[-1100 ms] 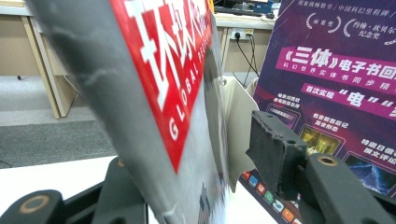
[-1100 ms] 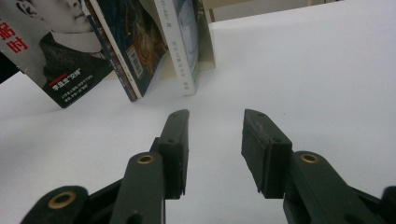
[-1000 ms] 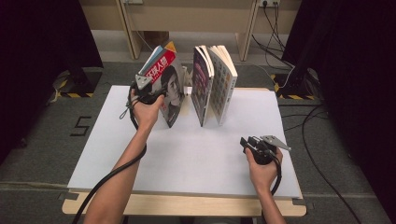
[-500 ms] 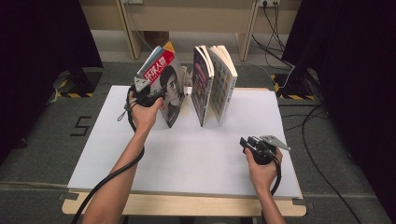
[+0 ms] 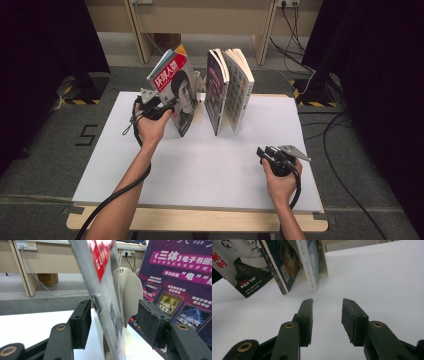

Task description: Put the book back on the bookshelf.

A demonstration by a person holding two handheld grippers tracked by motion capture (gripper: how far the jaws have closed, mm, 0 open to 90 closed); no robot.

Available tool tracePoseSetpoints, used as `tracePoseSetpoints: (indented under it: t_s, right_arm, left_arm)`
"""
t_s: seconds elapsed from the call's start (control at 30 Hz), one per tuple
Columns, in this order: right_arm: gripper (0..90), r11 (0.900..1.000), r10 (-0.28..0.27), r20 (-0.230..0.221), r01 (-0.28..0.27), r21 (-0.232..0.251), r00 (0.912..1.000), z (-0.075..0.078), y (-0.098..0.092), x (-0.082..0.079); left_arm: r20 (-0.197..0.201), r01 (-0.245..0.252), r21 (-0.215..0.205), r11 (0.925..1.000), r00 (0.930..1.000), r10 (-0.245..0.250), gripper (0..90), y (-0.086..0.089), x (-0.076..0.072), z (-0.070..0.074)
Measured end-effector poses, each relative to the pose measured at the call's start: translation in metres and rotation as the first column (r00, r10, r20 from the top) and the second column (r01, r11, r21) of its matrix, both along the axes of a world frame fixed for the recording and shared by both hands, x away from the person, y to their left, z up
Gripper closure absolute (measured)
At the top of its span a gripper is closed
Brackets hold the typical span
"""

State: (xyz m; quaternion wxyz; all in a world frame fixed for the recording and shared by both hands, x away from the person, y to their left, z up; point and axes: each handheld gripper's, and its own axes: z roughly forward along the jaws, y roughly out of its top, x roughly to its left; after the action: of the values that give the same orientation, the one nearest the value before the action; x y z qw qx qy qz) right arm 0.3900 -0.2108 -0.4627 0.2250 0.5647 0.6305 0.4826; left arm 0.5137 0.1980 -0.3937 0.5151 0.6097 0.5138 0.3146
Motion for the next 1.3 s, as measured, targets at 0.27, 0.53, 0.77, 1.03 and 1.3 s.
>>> tracePoseSetpoints:
  t_s: [0.27, 0.53, 0.77, 1.03, 1.3]
  right_arm:
    - [61.7, 1.0, 0.0, 0.002, 0.0, -0.001, 1.0, 0.0, 0.0, 0.0]
    - [61.6, 1.0, 0.001, 0.001, -0.001, -0.001, 1.0, 0.0, 0.001, -0.001]
    - [61.5, 1.0, -0.002, 0.004, 0.002, -0.003, 1.0, 0.001, 0.001, -0.001]
    - [61.3, 1.0, 0.0, 0.0, 0.0, -0.004, 1.0, 0.001, 0.001, -0.001]
    - [61.3, 1.0, 0.001, 0.002, -0.001, -0.007, 1.0, 0.001, 0.001, -0.001]
  left_arm:
    - [-0.001, -0.01, 0.012, 0.9999, 1.0, 0.01, 42.6, 0.005, -0.01, -0.002]
    - [-0.013, -0.005, 0.012, 0.9999, 0.9999, 0.005, 40.6, 0.012, -0.02, -0.003]
    - [-0.02, -0.007, 0.02, 0.9998, 0.9998, 0.008, 38.7, 0.019, -0.027, -0.005]
    - [-0.026, 0.014, 0.01, 0.9999, 0.9996, -0.014, 36.9, 0.021, -0.038, -0.004]
    - [-0.04, 0.027, 0.01, 0.9996, 0.9989, -0.026, 36.4, 0.02, -0.049, -0.005]
